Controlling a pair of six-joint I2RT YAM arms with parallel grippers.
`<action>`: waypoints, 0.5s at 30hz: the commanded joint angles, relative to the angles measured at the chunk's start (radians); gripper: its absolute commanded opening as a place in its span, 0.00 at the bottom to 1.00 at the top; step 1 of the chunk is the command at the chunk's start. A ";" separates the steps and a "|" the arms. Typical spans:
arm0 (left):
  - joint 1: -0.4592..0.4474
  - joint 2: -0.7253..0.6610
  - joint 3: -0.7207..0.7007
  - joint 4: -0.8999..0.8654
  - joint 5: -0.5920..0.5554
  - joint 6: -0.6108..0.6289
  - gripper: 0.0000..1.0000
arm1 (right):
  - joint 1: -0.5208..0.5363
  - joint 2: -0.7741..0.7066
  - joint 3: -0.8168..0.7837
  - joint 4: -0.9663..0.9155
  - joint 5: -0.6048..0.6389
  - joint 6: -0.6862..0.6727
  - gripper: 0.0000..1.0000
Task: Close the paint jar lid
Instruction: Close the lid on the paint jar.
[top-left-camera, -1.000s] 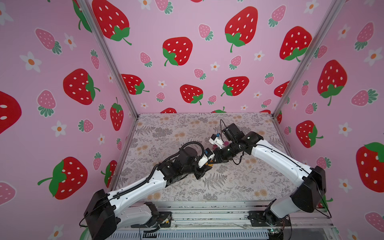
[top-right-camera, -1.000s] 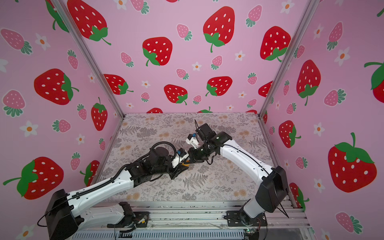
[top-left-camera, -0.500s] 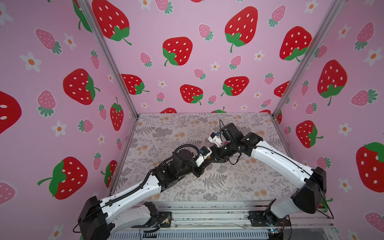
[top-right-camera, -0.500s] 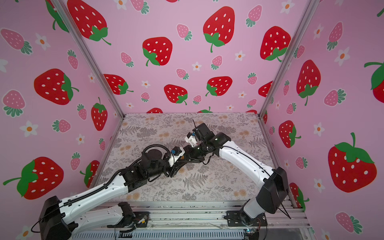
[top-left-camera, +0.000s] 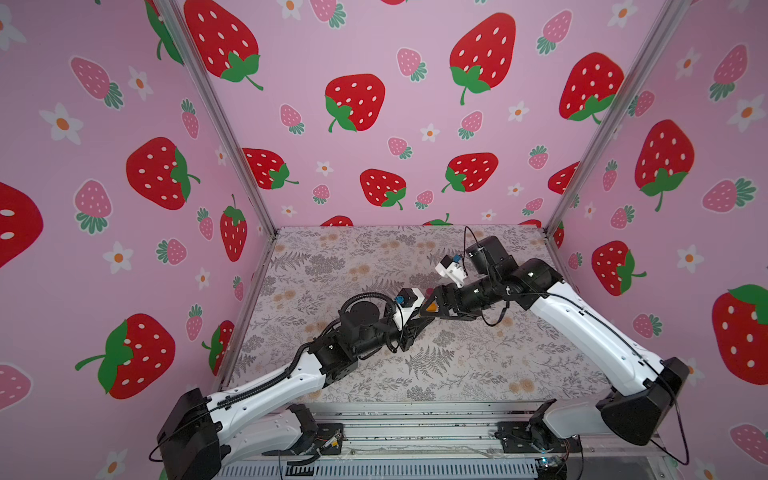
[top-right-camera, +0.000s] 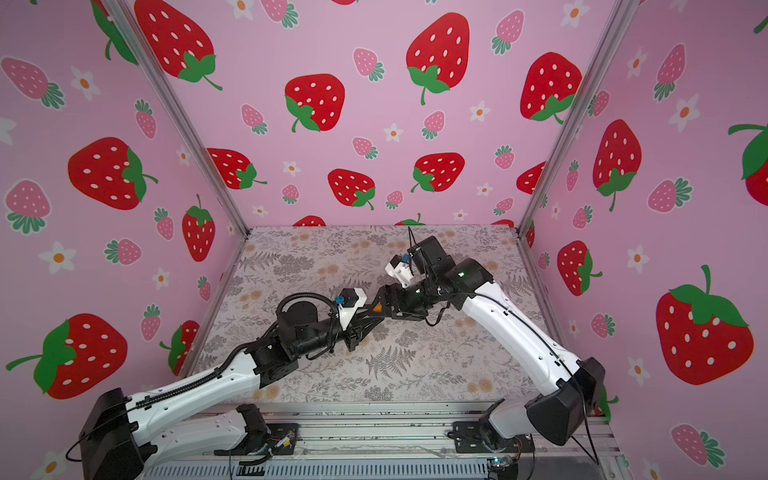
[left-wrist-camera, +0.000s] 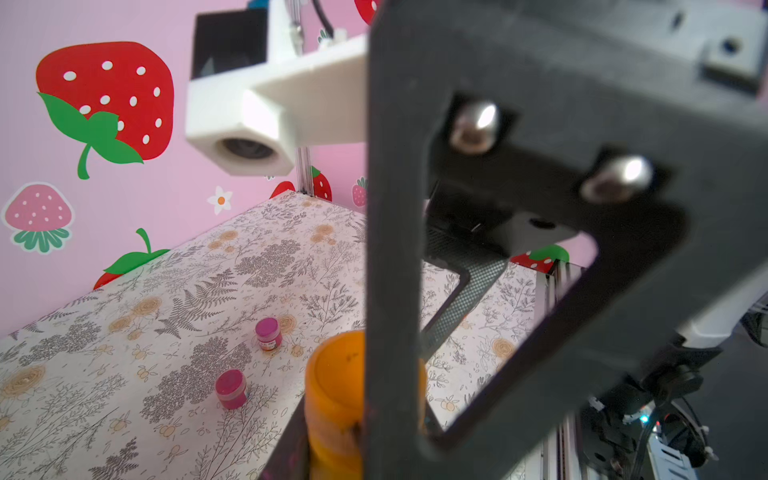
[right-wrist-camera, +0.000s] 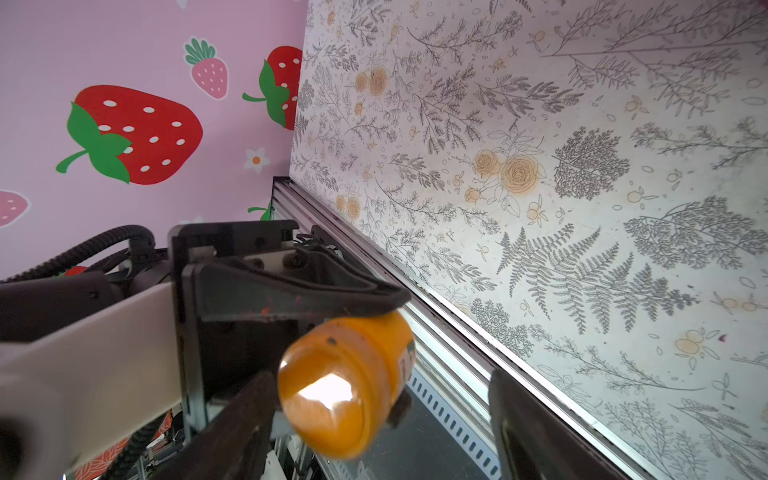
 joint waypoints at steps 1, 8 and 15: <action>0.001 0.011 -0.012 0.085 0.032 -0.032 0.00 | -0.032 -0.047 0.035 -0.065 -0.051 -0.080 0.84; 0.038 0.034 -0.016 0.194 0.161 -0.140 0.00 | -0.066 -0.130 0.053 -0.128 -0.068 -0.336 0.87; 0.058 0.092 -0.011 0.414 0.291 -0.300 0.00 | -0.175 -0.178 0.015 -0.009 -0.192 -0.378 0.88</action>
